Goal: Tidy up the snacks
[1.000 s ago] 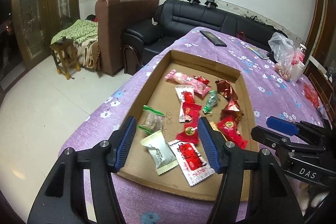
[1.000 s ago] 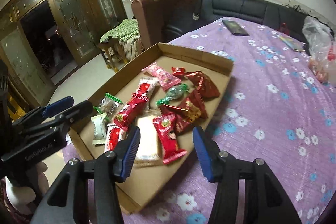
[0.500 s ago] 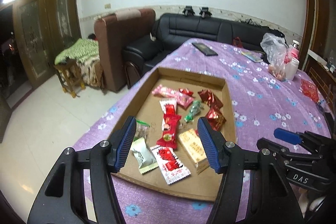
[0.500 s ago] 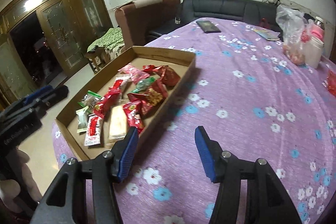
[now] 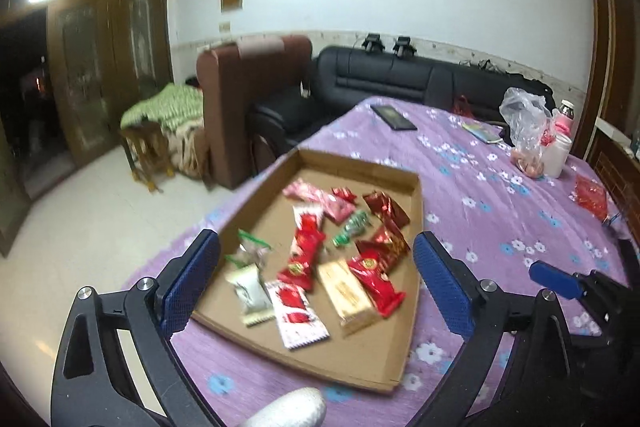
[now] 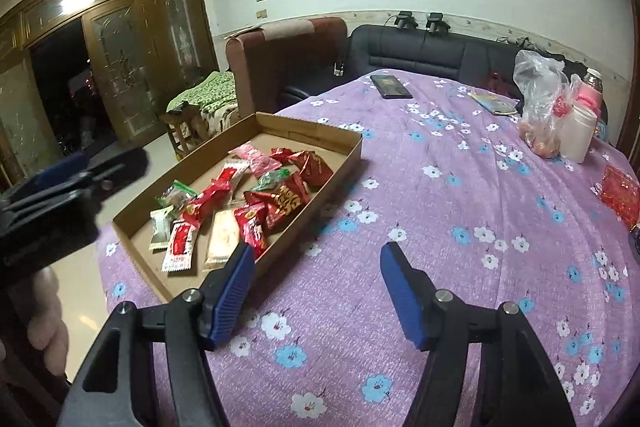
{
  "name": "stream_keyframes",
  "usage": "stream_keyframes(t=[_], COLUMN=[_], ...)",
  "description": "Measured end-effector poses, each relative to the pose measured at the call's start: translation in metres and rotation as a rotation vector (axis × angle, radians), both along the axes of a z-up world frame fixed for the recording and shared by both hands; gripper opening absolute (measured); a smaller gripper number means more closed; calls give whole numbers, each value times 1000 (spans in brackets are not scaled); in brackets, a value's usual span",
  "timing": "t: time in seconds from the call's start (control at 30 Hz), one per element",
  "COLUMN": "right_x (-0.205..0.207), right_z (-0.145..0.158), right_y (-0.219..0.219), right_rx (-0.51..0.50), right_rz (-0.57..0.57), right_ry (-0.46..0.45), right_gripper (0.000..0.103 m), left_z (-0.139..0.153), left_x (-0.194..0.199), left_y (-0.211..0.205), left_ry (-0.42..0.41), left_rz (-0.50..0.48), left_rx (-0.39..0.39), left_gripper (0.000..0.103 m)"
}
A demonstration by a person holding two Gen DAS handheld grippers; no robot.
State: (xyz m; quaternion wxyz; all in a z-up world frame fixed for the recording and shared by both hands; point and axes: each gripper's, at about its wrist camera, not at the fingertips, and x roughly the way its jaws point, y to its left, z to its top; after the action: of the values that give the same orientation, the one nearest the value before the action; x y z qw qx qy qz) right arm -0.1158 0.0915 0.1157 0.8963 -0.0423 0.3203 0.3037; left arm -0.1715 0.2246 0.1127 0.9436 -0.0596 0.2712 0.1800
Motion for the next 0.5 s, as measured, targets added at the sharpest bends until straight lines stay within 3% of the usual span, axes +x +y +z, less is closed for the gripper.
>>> stream_keyframes(t=[0.5], right_x=[-9], right_z=[-17], right_y=[26], right_rx=[-75], right_rz=[65], right_ry=[23], right_gripper=[68], left_z=[-18], left_x=[7], left_y=[13], left_ry=[63], left_rz=[27], left_rx=[-33], left_gripper=[98])
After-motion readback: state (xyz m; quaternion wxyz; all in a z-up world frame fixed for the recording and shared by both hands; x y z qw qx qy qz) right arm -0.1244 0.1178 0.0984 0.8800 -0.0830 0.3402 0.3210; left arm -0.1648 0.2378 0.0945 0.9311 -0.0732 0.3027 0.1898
